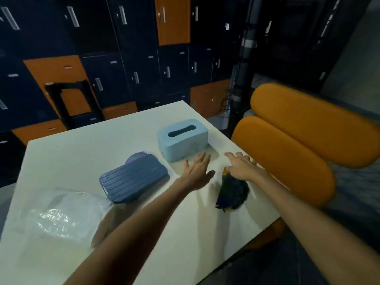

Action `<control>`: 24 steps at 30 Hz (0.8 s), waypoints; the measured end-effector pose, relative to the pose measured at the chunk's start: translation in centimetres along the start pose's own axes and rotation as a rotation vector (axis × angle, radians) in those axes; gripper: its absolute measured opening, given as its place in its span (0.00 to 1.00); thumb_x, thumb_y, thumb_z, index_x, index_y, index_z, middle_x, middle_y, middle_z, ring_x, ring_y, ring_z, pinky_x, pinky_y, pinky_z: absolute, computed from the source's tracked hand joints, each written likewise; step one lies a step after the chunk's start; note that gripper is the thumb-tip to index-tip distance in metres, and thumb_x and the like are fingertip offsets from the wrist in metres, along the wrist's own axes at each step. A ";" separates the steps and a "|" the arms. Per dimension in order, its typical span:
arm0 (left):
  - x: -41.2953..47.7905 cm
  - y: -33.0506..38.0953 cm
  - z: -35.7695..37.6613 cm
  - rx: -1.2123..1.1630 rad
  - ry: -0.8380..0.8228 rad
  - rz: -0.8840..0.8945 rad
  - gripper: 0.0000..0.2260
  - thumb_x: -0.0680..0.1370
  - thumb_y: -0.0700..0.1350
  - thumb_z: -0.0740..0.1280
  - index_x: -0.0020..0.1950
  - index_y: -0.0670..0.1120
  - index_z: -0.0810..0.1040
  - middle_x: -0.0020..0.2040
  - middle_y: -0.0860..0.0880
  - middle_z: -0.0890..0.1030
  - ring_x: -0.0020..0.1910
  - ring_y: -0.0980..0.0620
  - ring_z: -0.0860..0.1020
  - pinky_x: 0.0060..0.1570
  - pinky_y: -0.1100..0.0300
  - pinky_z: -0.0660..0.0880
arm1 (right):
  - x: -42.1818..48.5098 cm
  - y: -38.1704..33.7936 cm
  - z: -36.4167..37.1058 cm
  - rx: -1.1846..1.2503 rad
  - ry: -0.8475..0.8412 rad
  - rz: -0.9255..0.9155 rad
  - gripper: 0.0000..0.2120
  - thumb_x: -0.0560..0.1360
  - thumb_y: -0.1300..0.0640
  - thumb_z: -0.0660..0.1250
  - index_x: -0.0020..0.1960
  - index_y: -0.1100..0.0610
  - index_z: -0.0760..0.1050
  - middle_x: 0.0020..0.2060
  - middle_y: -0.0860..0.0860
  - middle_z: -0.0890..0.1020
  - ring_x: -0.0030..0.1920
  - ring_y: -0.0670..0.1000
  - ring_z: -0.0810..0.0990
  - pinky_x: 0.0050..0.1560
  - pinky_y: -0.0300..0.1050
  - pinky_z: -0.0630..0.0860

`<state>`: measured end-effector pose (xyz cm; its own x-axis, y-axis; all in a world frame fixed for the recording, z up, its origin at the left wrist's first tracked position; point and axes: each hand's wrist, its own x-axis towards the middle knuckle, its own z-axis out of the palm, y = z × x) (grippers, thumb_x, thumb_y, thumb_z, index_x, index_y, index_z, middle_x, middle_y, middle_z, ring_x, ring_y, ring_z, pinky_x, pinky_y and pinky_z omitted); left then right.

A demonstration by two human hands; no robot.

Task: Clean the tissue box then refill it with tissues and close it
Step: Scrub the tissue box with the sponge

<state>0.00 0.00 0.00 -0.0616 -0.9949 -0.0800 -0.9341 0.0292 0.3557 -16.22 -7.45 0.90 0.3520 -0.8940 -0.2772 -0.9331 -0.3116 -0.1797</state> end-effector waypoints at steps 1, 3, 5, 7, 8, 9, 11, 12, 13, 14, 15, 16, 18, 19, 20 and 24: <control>-0.5 0.2 0.7 0.002 -0.041 -0.020 0.27 0.82 0.52 0.57 0.79 0.45 0.54 0.80 0.45 0.49 0.78 0.47 0.48 0.72 0.35 0.46 | -0.4 0.1 0.6 -0.008 -0.029 0.029 0.25 0.81 0.53 0.53 0.77 0.46 0.51 0.73 0.58 0.58 0.70 0.65 0.60 0.68 0.63 0.58; -1.1 0.3 2.0 0.001 -0.071 -0.019 0.24 0.83 0.51 0.57 0.77 0.45 0.60 0.79 0.43 0.53 0.78 0.46 0.50 0.72 0.34 0.47 | -0.7 0.4 2.1 0.016 -0.069 0.051 0.25 0.81 0.55 0.52 0.77 0.46 0.51 0.72 0.59 0.61 0.69 0.64 0.62 0.66 0.61 0.60; -1.6 0.3 3.2 -0.010 -0.069 -0.005 0.22 0.83 0.50 0.57 0.75 0.44 0.64 0.78 0.42 0.56 0.78 0.45 0.53 0.72 0.34 0.49 | -1.2 0.2 3.3 0.051 -0.074 0.077 0.23 0.81 0.55 0.52 0.75 0.49 0.55 0.69 0.60 0.65 0.67 0.64 0.65 0.64 0.60 0.63; -1.6 0.7 3.7 -0.035 -0.069 -0.002 0.20 0.83 0.49 0.56 0.73 0.43 0.66 0.77 0.42 0.60 0.76 0.44 0.57 0.71 0.37 0.53 | -1.4 -0.1 3.9 0.095 -0.011 0.112 0.20 0.80 0.55 0.53 0.72 0.53 0.59 0.66 0.61 0.67 0.65 0.63 0.66 0.62 0.59 0.65; -1.6 0.8 3.8 -0.042 -0.058 0.001 0.19 0.83 0.48 0.55 0.72 0.42 0.68 0.76 0.42 0.62 0.75 0.44 0.59 0.71 0.39 0.55 | -1.6 -0.4 3.9 0.122 0.032 0.127 0.20 0.80 0.56 0.55 0.71 0.54 0.60 0.66 0.61 0.67 0.65 0.63 0.66 0.61 0.58 0.66; -1.6 1.0 4.0 -0.059 -0.055 0.000 0.18 0.83 0.47 0.55 0.71 0.42 0.69 0.74 0.42 0.64 0.73 0.44 0.62 0.70 0.41 0.58 | -1.6 -0.6 4.0 0.156 0.062 0.149 0.20 0.79 0.57 0.57 0.71 0.56 0.61 0.65 0.61 0.67 0.65 0.63 0.66 0.61 0.57 0.67; -1.5 1.2 4.4 -0.130 -0.043 -0.013 0.18 0.82 0.46 0.56 0.69 0.40 0.70 0.72 0.41 0.68 0.70 0.42 0.66 0.68 0.45 0.63 | -1.4 -0.9 4.0 0.244 0.114 0.194 0.19 0.78 0.58 0.62 0.67 0.59 0.65 0.63 0.60 0.71 0.63 0.63 0.69 0.59 0.55 0.69; -1.5 1.2 4.6 -0.181 -0.043 -0.023 0.18 0.82 0.46 0.56 0.70 0.40 0.70 0.71 0.41 0.69 0.69 0.41 0.68 0.67 0.47 0.65 | -1.3 -0.9 4.0 0.302 0.132 0.221 0.17 0.76 0.58 0.64 0.63 0.61 0.69 0.60 0.60 0.74 0.60 0.62 0.72 0.58 0.53 0.71; -1.5 1.2 4.7 -0.230 -0.048 -0.039 0.19 0.82 0.46 0.57 0.70 0.40 0.69 0.70 0.40 0.70 0.67 0.41 0.70 0.65 0.49 0.67 | -1.2 -1.0 3.9 0.368 0.142 0.244 0.14 0.75 0.58 0.66 0.57 0.64 0.73 0.56 0.60 0.78 0.56 0.61 0.75 0.55 0.52 0.74; -1.4 1.2 4.8 -0.269 -0.046 -0.051 0.19 0.82 0.47 0.59 0.70 0.40 0.69 0.68 0.40 0.72 0.66 0.41 0.71 0.63 0.51 0.68 | -1.2 -1.0 3.9 0.438 0.146 0.255 0.12 0.74 0.58 0.68 0.53 0.65 0.77 0.51 0.61 0.80 0.52 0.60 0.78 0.52 0.51 0.76; -1.4 1.2 4.8 -0.312 -0.036 -0.060 0.19 0.81 0.47 0.60 0.69 0.40 0.70 0.65 0.39 0.74 0.64 0.40 0.73 0.60 0.52 0.70 | -1.3 -1.1 3.7 0.504 0.141 0.252 0.11 0.73 0.58 0.68 0.49 0.67 0.79 0.47 0.61 0.82 0.48 0.59 0.79 0.49 0.50 0.77; -1.4 1.0 4.8 -0.374 -0.017 -0.071 0.18 0.81 0.48 0.61 0.68 0.41 0.71 0.62 0.40 0.76 0.61 0.41 0.75 0.56 0.52 0.73 | -1.4 -1.4 3.5 0.563 0.133 0.241 0.10 0.73 0.59 0.68 0.47 0.67 0.80 0.45 0.61 0.82 0.46 0.58 0.79 0.46 0.48 0.76; -1.6 0.8 4.4 -0.590 0.014 -0.125 0.20 0.79 0.51 0.64 0.67 0.42 0.71 0.60 0.43 0.78 0.58 0.44 0.77 0.52 0.55 0.76 | -1.7 -2.1 2.6 0.664 0.118 0.233 0.09 0.72 0.61 0.66 0.46 0.67 0.80 0.43 0.60 0.82 0.46 0.58 0.79 0.42 0.46 0.74; -1.7 0.7 4.0 -0.721 0.008 -0.170 0.21 0.78 0.52 0.66 0.68 0.43 0.70 0.60 0.44 0.78 0.58 0.46 0.77 0.49 0.57 0.77 | -1.7 -2.6 1.8 0.718 0.111 0.246 0.09 0.72 0.61 0.66 0.47 0.66 0.80 0.43 0.60 0.81 0.47 0.58 0.79 0.41 0.46 0.73; -1.9 0.6 3.5 -0.854 -0.015 -0.208 0.22 0.78 0.53 0.67 0.68 0.45 0.69 0.60 0.44 0.78 0.57 0.47 0.78 0.48 0.59 0.78 | -1.7 -3.0 1.0 0.778 0.103 0.262 0.09 0.72 0.60 0.65 0.48 0.65 0.79 0.44 0.59 0.80 0.48 0.58 0.78 0.42 0.47 0.74; -1.9 0.1 1.7 -1.217 -0.063 -0.220 0.14 0.79 0.46 0.66 0.63 0.43 0.73 0.58 0.42 0.80 0.50 0.49 0.81 0.47 0.55 0.82 | -1.2 -4.7 -2.3 0.879 0.104 0.164 0.10 0.74 0.61 0.62 0.51 0.64 0.77 0.44 0.58 0.79 0.48 0.56 0.76 0.52 0.52 0.75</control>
<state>-0.58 2.10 -1.40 0.0073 -0.9598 -0.2805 0.0060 -0.2805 0.9598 -12.40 -5.66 4.21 0.1710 -0.9434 -0.2842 -0.5622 0.1435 -0.8144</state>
